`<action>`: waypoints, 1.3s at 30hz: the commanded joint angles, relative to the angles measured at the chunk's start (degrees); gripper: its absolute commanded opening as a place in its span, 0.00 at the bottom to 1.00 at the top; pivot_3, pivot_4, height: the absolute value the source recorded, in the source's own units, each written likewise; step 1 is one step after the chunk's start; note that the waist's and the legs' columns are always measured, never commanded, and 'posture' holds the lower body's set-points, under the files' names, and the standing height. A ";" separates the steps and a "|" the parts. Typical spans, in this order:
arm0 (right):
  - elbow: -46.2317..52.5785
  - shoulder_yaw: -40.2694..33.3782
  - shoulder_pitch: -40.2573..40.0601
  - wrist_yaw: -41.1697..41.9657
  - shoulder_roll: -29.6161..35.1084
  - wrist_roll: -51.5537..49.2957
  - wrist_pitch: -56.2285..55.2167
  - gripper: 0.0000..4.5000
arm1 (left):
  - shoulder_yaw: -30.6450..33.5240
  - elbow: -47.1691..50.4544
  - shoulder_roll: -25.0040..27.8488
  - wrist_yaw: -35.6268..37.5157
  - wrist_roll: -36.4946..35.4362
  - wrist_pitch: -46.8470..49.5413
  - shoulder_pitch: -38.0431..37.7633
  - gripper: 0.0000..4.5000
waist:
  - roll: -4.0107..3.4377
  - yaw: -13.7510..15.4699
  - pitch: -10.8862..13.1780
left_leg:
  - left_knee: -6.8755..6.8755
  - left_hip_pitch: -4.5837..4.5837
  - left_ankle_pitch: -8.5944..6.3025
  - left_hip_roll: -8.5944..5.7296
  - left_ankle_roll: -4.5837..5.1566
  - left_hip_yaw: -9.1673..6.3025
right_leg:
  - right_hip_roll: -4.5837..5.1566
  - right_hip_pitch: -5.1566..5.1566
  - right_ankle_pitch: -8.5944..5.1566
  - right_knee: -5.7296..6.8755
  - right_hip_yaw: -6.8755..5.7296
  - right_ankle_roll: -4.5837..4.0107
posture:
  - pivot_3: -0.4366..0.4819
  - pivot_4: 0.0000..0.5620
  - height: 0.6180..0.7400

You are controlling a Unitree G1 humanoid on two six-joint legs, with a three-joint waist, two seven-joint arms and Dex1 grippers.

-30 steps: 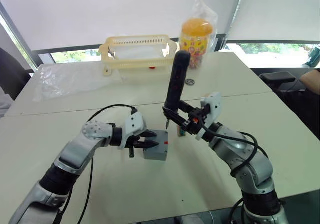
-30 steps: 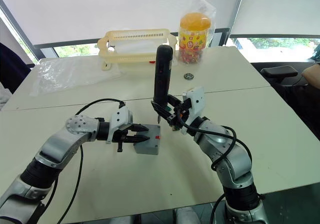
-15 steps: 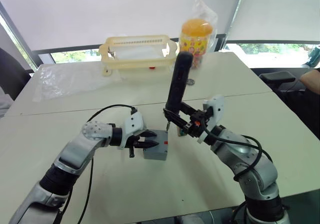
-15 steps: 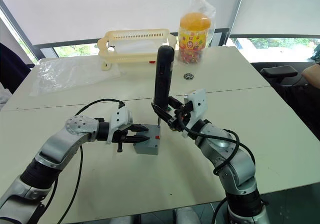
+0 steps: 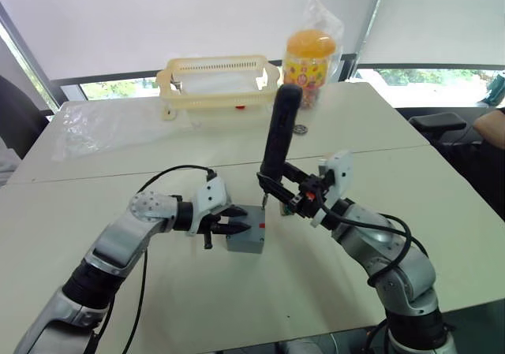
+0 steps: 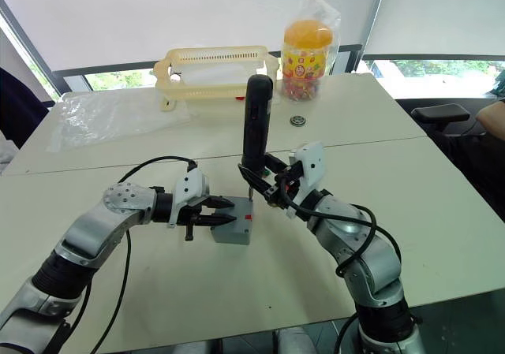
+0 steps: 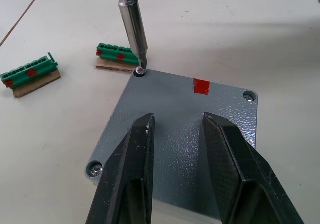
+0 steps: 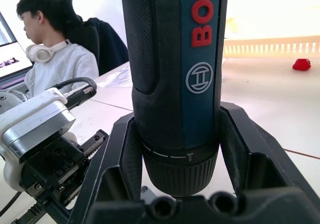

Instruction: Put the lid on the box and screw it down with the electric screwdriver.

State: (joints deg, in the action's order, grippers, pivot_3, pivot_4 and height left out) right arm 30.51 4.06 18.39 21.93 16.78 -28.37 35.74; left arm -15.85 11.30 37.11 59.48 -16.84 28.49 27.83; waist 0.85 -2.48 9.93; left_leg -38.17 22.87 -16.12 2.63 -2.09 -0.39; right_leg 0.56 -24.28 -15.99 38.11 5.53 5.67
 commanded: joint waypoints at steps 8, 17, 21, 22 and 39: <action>-0.47 0.30 0.53 1.35 -0.49 1.91 -4.41 0.39 | -1.47 -0.96 0.48 -0.54 1.72 1.81 -1.70 0.33 | 0.00 0.01 0.00 | 0.00 -0.01 0.00 0.00 0.00 0.00 | 0.00 0.01 0.00 0.00 0.00 0.00 | 0.48 0.27 1.00; -1.71 2.37 0.00 2.28 -0.99 3.67 -5.61 0.39 | -1.49 -0.98 0.44 -0.62 1.62 1.75 -1.83 0.33 | 0.01 -0.01 0.00 | 0.01 -0.08 0.00 0.00 0.00 0.00 | 0.00 0.08 0.00 0.00 0.00 0.00 | 0.48 0.27 1.00; -2.26 4.03 -1.33 3.64 0.15 4.37 -4.72 0.39 | -1.42 -0.81 0.52 -0.68 1.57 1.93 -1.90 0.33 | 0.02 -0.03 -0.01 | 0.07 -0.32 -0.01 0.00 0.00 0.01 | 0.00 0.31 -0.02 -0.04 0.00 -0.01 | 0.48 0.27 1.00; -2.49 4.25 -1.62 3.84 0.57 4.83 -4.69 0.39 | -1.37 -0.82 0.58 -0.68 1.57 1.93 -1.92 0.33 | 0.02 -0.04 -0.02 | 0.08 -0.42 -0.01 0.00 0.01 0.00 | 0.00 0.41 -0.03 -0.06 0.00 -0.01 | 0.48 0.27 1.00; -5.39 4.81 -2.83 4.54 3.66 9.36 -6.07 0.39 | -1.15 -0.20 0.68 -0.61 1.37 2.16 -2.45 0.33 | 0.22 -0.01 -0.33 | 0.10 -0.89 -0.02 0.01 0.02 0.00 | 0.00 0.92 -0.15 -0.15 0.00 -0.18 | 0.48 0.27 1.00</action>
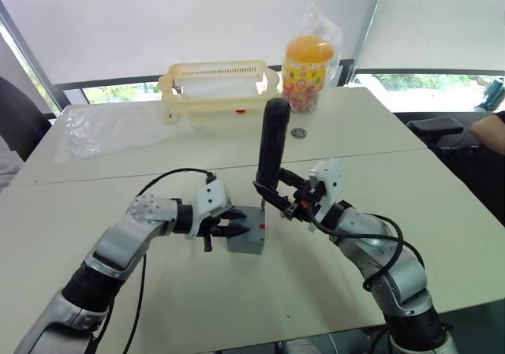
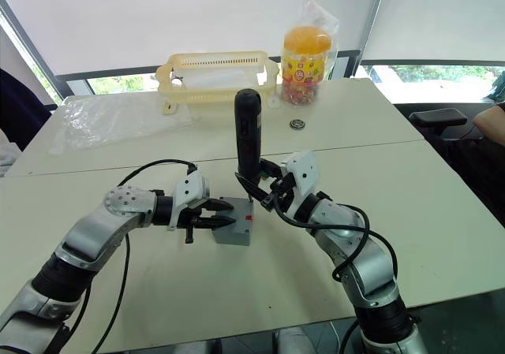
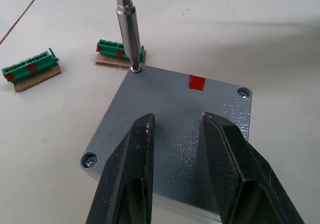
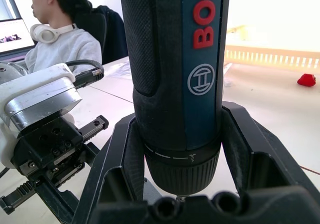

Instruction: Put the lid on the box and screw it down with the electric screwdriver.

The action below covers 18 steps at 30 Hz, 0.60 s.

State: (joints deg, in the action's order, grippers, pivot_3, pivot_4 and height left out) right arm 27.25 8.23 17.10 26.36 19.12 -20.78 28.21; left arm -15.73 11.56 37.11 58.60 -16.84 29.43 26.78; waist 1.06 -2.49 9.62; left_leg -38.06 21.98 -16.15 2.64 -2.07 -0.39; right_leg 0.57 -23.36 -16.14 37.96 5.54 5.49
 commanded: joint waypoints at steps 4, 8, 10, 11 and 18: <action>-2.11 0.44 -1.56 0.14 1.67 2.03 1.70 0.39 | -1.27 -0.31 0.62 0.22 1.36 1.19 -1.57 0.33 | 0.04 0.04 -0.03 | 0.00 -0.02 0.00 0.00 0.00 0.00 | 0.01 0.03 0.00 -0.01 0.00 -0.01 | 0.48 0.27 1.00; -1.91 0.45 -1.63 0.10 1.91 2.02 1.95 0.39 | -1.38 -0.33 0.45 0.17 1.42 1.10 -1.61 0.33 | 0.05 0.05 -0.04 | 0.00 -0.04 0.00 0.00 0.00 0.00 | 0.01 0.04 -0.01 -0.01 0.00 -0.01 | 0.48 0.27 1.00; -1.91 0.49 -1.78 -0.04 1.83 1.86 2.22 0.39 | -1.48 -0.41 0.28 0.12 1.45 1.09 -1.58 0.33 | 0.05 0.04 -0.04 | 0.00 -0.04 0.00 0.00 0.00 0.00 | 0.01 0.04 -0.01 -0.02 0.00 -0.01 | 0.48 0.27 1.00; -1.95 0.55 -1.84 -0.06 1.77 1.83 2.24 0.39 | -1.56 -0.45 0.21 0.08 1.51 1.05 -1.57 0.33 | 0.05 0.04 -0.04 | 0.00 -0.04 0.00 0.00 0.00 0.00 | 0.01 0.04 -0.01 -0.02 0.00 -0.01 | 0.48 0.27 1.00; -2.59 1.03 -2.54 -0.86 0.32 1.14 2.93 0.39 | -1.83 -0.30 0.50 -0.01 2.12 0.74 -1.73 0.33 | 0.07 0.04 -0.06 | 0.01 -0.05 0.00 0.00 0.00 0.00 | 0.01 0.07 -0.02 -0.07 0.00 -0.02 | 0.48 0.27 1.00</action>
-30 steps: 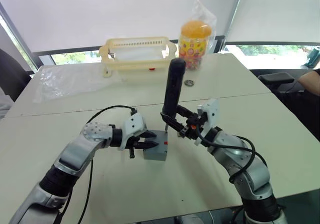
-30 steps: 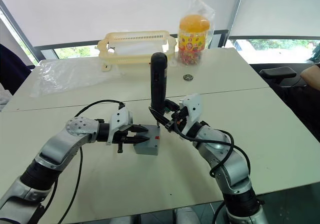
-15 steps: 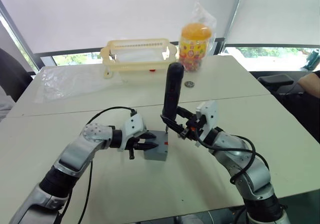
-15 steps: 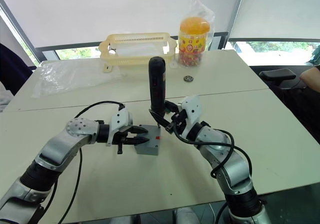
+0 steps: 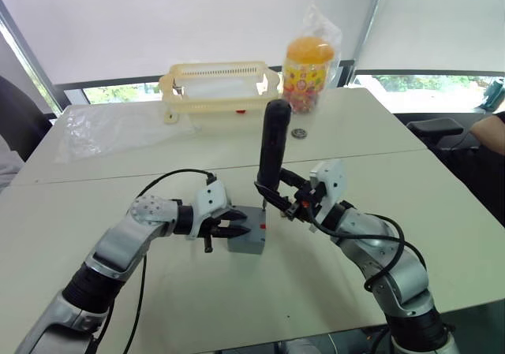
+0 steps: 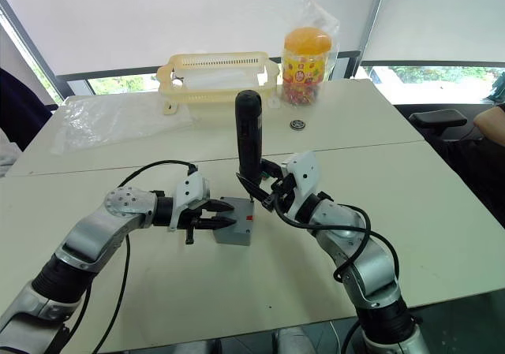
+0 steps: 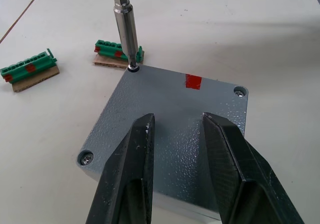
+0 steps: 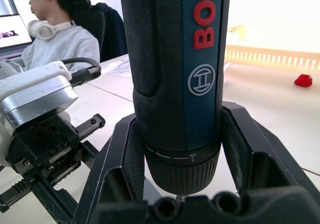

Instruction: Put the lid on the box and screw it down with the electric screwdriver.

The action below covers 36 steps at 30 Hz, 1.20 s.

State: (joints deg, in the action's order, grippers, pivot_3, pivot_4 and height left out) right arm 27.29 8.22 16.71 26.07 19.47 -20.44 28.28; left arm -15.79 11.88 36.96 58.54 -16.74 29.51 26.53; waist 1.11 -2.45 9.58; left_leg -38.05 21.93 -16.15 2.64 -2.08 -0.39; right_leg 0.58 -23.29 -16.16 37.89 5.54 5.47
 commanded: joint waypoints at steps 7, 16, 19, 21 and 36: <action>-4.13 1.04 -1.88 -0.95 -0.89 0.85 2.88 0.39 | -1.21 -0.67 0.78 0.17 1.65 1.17 -1.39 0.33 | 0.03 -0.03 -0.03 | 0.09 -0.19 0.00 0.02 0.00 0.01 | 0.00 0.19 -0.02 -0.14 0.01 -0.02 | 0.48 0.27 1.00; -3.10 2.44 -3.10 -0.22 -0.33 0.75 3.72 0.39 | -1.18 -0.86 0.68 0.13 1.61 1.24 -1.33 0.33 | 0.03 -0.10 -0.03 | 0.29 -0.46 -0.01 0.05 0.00 0.03 | 0.00 0.53 -0.05 -0.51 0.02 -0.09 | 0.48 0.27 1.00; -2.62 3.01 -3.54 -0.02 -0.23 0.74 3.92 0.39 | -1.24 -0.88 0.62 0.11 1.62 1.25 -1.29 0.33 | 0.04 -0.10 -0.04 | 0.35 -0.47 -0.01 0.05 0.00 0.03 | 0.01 0.55 -0.05 -0.60 0.02 -0.10 | 0.48 0.27 1.00; -2.54 3.12 -3.90 -0.10 -0.28 0.72 3.99 0.39 | -1.24 -0.74 0.62 0.08 1.61 1.30 -1.33 0.33 | 0.04 -0.09 -0.04 | 0.37 -0.47 -0.01 0.05 0.00 0.03 | 0.02 0.55 -0.05 -0.62 0.02 -0.10 | 0.48 0.27 1.00; -4.21 3.03 -3.71 0.24 0.13 1.78 3.03 0.39 | -1.11 -0.32 0.67 -0.13 1.52 1.61 -1.46 0.33 | 0.15 -0.11 -0.16 | 0.68 -0.56 -0.01 0.05 0.00 0.04 | 0.02 0.54 -0.06 -0.76 0.03 -0.13 | 0.48 0.27 1.00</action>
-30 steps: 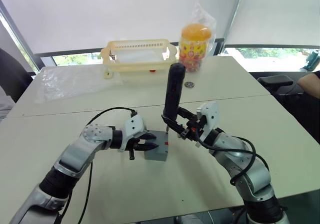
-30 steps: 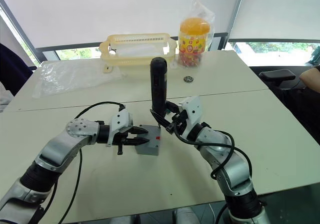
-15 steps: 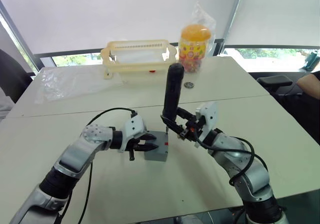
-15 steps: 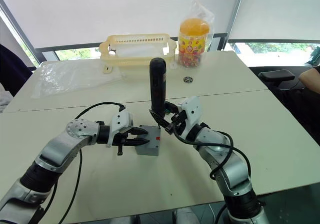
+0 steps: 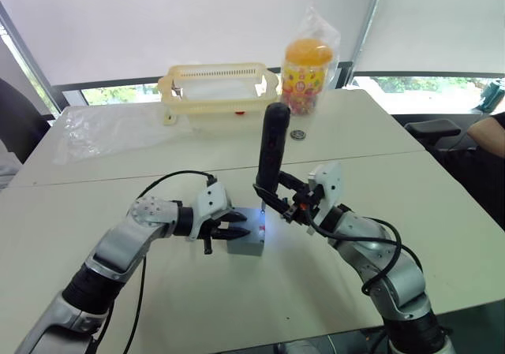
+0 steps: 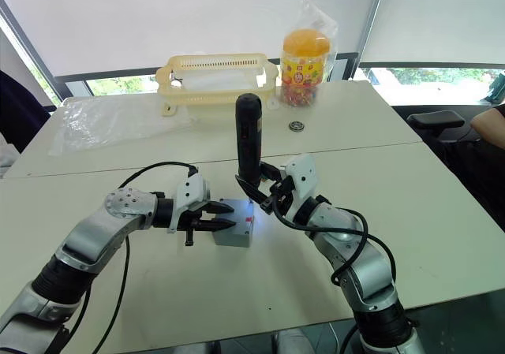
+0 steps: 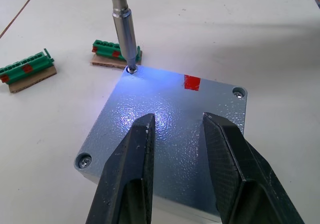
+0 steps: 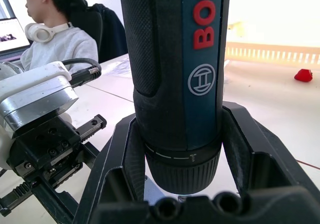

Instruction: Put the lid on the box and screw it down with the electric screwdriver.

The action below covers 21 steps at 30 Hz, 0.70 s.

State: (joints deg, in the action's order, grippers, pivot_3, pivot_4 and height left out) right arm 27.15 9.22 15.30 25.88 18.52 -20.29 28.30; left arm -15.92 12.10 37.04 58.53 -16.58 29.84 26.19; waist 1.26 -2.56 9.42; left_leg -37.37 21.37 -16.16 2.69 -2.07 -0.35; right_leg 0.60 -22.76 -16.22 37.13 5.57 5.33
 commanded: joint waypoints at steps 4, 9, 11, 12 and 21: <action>-4.05 2.15 -2.59 0.60 1.19 1.79 2.95 0.39 | -1.00 -0.39 0.57 -0.15 1.35 1.28 -1.27 0.33 | 0.00 0.00 0.00 | 0.04 0.00 0.00 0.00 0.00 0.00 | 0.00 0.00 -0.01 -0.03 0.00 -0.02 | 0.48 0.27 1.00; -4.06 2.11 -2.68 0.83 1.27 2.06 2.93 0.39 | -0.99 -0.38 0.59 -0.17 1.39 1.20 -1.35 0.33 | 0.01 0.00 -0.02 | 0.07 0.00 0.00 0.00 0.00 0.00 | 0.01 -0.01 -0.02 -0.05 0.00 -0.04 | 0.48 0.27 1.00; -4.10 2.11 -2.70 0.88 1.28 2.17 2.89 0.39 | -0.99 -0.38 0.60 -0.17 1.41 1.17 -1.37 0.33 | 0.01 0.01 -0.02 | 0.07 0.00 0.00 0.00 0.00 0.00 | 0.02 -0.01 -0.03 -0.05 0.00 -0.05 | 0.48 0.27 1.00; -4.12 2.10 -2.70 0.90 1.27 2.22 2.88 0.39 | -0.99 -0.38 0.60 -0.17 1.42 1.14 -1.39 0.33 | 0.01 0.01 -0.02 | 0.07 0.00 0.00 0.00 0.00 0.00 | 0.02 -0.01 -0.03 -0.06 0.00 -0.05 | 0.48 0.27 1.00; -4.52 2.39 -3.29 1.24 1.32 2.89 2.60 0.39 | -0.94 -0.32 0.68 -0.13 1.44 0.99 -1.46 0.33 | 0.02 0.01 -0.03 | 0.11 -0.01 0.00 0.01 0.00 0.00 | 0.03 -0.02 -0.04 -0.09 0.00 -0.07 | 0.48 0.27 1.00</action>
State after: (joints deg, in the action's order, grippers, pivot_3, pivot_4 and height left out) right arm 27.13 9.50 14.99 26.82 18.60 -19.14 28.03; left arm -15.90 12.34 37.04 58.51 -16.60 29.80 25.97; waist 1.28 -2.55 9.39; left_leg -37.25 21.37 -16.16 2.70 -2.07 -0.35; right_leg 0.63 -22.77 -16.26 37.04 5.57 5.26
